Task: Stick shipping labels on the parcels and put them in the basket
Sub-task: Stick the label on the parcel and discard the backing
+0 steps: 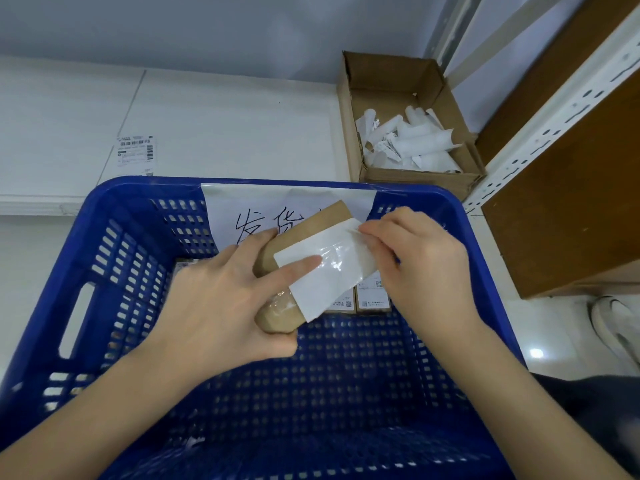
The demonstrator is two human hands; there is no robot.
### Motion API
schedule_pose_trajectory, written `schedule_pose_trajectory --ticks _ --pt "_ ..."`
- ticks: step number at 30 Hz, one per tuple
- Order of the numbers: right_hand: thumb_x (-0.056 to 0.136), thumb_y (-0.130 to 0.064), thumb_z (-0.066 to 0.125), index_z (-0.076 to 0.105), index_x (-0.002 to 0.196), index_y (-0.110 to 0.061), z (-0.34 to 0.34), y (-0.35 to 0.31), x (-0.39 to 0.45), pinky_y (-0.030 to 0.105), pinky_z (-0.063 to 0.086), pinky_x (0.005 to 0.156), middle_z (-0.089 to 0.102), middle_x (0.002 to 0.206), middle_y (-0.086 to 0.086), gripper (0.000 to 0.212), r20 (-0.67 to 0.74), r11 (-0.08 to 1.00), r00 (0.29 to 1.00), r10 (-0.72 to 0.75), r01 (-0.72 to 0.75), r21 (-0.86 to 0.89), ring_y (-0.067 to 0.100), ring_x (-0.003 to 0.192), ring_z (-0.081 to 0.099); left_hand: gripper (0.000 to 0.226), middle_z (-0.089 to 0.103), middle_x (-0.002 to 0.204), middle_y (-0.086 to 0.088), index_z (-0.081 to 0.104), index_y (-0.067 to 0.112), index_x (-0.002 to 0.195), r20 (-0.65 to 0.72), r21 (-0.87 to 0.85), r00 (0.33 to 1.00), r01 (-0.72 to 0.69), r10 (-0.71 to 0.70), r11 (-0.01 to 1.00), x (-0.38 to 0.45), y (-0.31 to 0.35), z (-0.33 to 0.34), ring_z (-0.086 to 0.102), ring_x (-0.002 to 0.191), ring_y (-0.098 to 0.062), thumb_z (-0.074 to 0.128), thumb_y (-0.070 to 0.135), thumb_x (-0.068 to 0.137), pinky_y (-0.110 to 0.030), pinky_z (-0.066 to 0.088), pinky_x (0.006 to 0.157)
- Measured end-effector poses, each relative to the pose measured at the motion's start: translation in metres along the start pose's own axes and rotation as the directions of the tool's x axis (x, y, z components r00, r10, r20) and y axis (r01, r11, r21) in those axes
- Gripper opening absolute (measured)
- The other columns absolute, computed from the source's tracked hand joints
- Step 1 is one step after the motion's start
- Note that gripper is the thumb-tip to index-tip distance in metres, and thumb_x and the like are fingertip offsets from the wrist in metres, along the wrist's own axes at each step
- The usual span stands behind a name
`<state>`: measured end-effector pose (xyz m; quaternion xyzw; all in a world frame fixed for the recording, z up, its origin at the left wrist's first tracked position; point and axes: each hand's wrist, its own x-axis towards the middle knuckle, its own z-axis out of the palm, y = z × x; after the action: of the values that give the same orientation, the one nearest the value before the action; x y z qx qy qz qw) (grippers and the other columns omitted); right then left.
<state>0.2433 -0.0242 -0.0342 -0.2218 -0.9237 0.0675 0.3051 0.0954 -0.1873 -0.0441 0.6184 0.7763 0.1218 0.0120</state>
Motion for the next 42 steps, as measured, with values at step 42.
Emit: schedule_pose_trajectory --ticks 42 --pt "0.08 -0.027 0.075 0.067 0.07 -0.027 -0.008 -0.009 0.003 0.015 0.05 0.063 0.065 0.066 -0.014 0.012 0.273 0.758 0.806 0.526 -0.589 0.28 -0.001 0.069 0.061 0.074 0.061 0.124 -0.016 0.051 0.039 0.124 -0.043 0.087 0.994 -0.092 0.096 0.992 0.001 0.001 0.004 0.067 0.078 -0.029 0.057 0.053 0.052 -0.033 0.05 0.051"
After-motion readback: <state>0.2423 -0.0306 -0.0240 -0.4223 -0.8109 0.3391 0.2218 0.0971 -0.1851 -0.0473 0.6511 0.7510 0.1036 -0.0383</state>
